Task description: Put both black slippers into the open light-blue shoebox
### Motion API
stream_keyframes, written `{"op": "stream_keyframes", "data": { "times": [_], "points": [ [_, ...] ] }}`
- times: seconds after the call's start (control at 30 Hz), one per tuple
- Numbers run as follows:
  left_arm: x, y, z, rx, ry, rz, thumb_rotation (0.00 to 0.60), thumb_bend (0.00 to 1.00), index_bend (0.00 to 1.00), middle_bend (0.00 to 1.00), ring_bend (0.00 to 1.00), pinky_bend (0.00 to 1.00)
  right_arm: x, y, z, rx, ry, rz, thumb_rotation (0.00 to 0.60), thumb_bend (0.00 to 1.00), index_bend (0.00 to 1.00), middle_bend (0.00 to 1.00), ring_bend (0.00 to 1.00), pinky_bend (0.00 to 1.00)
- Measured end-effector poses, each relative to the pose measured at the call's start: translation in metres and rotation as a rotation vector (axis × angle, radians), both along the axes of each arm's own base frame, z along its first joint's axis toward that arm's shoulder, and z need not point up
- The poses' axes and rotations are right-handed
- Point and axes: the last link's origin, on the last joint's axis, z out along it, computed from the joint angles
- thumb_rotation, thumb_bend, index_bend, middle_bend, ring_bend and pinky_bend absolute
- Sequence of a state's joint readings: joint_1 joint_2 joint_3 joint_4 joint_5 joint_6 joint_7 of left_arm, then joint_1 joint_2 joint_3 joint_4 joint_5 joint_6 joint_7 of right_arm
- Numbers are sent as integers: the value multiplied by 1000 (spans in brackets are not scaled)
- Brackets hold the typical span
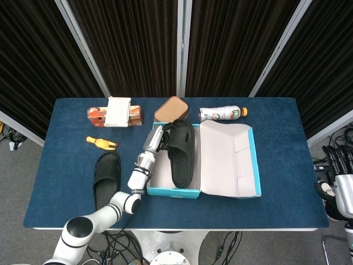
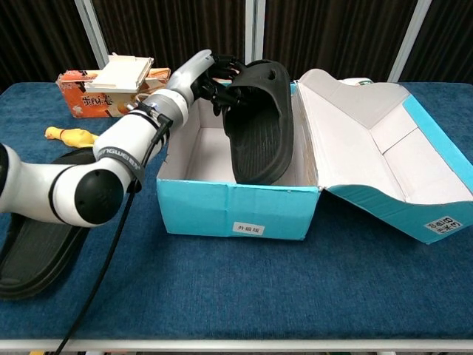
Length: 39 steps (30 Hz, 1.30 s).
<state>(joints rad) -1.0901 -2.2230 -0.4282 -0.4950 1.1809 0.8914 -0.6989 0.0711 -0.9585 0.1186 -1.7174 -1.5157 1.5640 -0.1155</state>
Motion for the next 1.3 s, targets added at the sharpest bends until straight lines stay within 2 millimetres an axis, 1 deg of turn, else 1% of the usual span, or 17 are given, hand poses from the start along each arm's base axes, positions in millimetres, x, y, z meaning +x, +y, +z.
{"op": "stream_keyframes", "data": {
  "times": [0.27, 0.47, 0.53, 0.63, 0.7, 0.73, 0.8, 0.83, 0.87, 0.93, 0.97, 1.03, 1.3],
  "points": [
    [4, -10, -18, -46, 15, 0, 600, 0, 483, 543, 642, 707, 0, 0, 0, 1, -1, -2, 600, 113, 0, 113, 0, 120],
    [3, -13, -26, -87, 36, 28, 600, 0, 478, 541, 639, 702, -2, 1, 1, 0, -3, -5, 600, 112, 0, 113, 0, 120],
    [2, -13, -27, -94, 47, 37, 600, 0, 466, 531, 619, 689, -2, 2, 1, 0, -4, -6, 600, 113, 0, 113, 0, 120],
    [2, -14, -30, -104, 79, 39, 600, 0, 413, 484, 555, 650, -2, 2, 1, -1, -6, -5, 600, 113, 0, 113, 0, 120],
    [3, -15, -31, -108, 102, 33, 600, 0, 348, 424, 470, 615, -2, 2, 1, 0, -7, -3, 600, 115, 0, 113, 0, 120],
    [4, -16, -32, -109, 111, 28, 600, 0, 309, 382, 416, 598, -2, 2, 1, 1, -8, -3, 600, 115, 0, 113, 0, 120],
    [5, -17, -33, -104, 134, 12, 600, 0, 196, 242, 247, 536, -2, 3, 1, 2, -10, -2, 600, 116, 0, 113, 0, 120],
    [6, -17, -33, -99, 145, 3, 600, 0, 163, 196, 194, 509, -2, 3, 1, 3, -11, -1, 600, 117, 0, 113, 0, 120],
    [7, -18, -32, -88, 158, -9, 600, 0, 123, 127, 119, 458, -2, 3, 1, 3, -12, 0, 600, 119, 0, 113, 0, 120],
    [8, -19, -30, -69, 173, -26, 600, 0, 94, 52, 47, 388, -2, 4, 2, 4, -15, 3, 600, 121, 0, 113, 0, 120],
    [9, -19, -29, -55, 183, -38, 600, 0, 87, 24, 21, 354, -2, 4, 2, 4, -16, 3, 600, 121, 0, 113, 0, 120],
    [11, -20, -27, -33, 195, -54, 600, 0, 78, 2, 1, 315, -3, 6, 2, 3, -17, 4, 600, 123, 0, 113, 0, 120],
    [14, -24, -16, 76, 270, -145, 600, 0, 51, 0, 0, 236, -4, 9, 4, 0, -24, 14, 600, 132, 0, 113, 0, 120]
  ]
}}
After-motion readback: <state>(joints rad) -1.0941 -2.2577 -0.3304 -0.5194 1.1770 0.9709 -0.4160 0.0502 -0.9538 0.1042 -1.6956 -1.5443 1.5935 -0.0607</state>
